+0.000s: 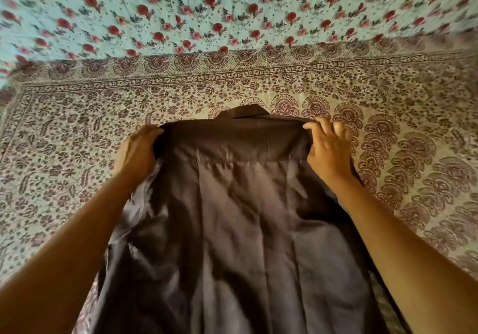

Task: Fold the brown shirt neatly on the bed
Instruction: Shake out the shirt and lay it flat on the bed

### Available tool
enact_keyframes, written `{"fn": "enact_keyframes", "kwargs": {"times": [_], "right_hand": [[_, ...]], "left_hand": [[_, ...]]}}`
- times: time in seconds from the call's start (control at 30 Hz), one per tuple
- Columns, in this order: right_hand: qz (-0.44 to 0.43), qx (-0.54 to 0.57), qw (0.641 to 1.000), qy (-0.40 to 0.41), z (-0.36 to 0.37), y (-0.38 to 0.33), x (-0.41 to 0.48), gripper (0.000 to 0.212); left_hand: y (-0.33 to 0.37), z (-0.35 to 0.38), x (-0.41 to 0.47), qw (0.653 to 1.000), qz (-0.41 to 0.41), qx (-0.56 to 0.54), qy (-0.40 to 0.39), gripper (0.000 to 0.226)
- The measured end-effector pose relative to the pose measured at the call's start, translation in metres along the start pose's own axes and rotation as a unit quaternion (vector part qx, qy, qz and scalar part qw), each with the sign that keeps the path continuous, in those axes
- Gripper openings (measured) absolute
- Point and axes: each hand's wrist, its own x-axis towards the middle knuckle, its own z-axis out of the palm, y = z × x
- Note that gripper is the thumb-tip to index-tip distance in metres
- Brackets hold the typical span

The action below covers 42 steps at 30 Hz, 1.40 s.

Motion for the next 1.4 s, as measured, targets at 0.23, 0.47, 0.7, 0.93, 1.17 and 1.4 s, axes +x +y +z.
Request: {"fn": "enact_keyframes", "kwargs": {"times": [0.23,0.47,0.7,0.93,1.17,1.4], "right_hand": [[-0.003,-0.061,0.997,-0.056,0.088,0.016,0.046,0.06],[-0.014,-0.089,0.986,-0.139,0.146,0.035,0.071,0.062],[0.049,0.008,0.996,-0.08,0.153,-0.003,0.02,0.046],[0.031,0.033,0.971,-0.233,0.153,0.015,-0.05,0.075],[0.054,0.056,0.945,-0.318,0.133,0.017,-0.047,0.063],[0.069,0.124,0.976,-0.165,0.042,0.022,-0.154,0.054]], "left_hand": [[-0.045,0.07,0.068,0.997,0.007,0.073,-0.026,0.053],[-0.077,0.122,0.114,0.979,0.031,0.18,-0.093,0.066],[-0.037,0.133,0.085,0.988,-0.031,0.138,0.056,0.046],[-0.052,0.158,0.022,0.979,-0.051,0.15,-0.131,0.064],[-0.035,0.131,0.009,0.967,-0.124,0.164,-0.15,0.069],[0.064,0.145,-0.112,0.99,0.023,0.072,-0.115,0.055]]}}
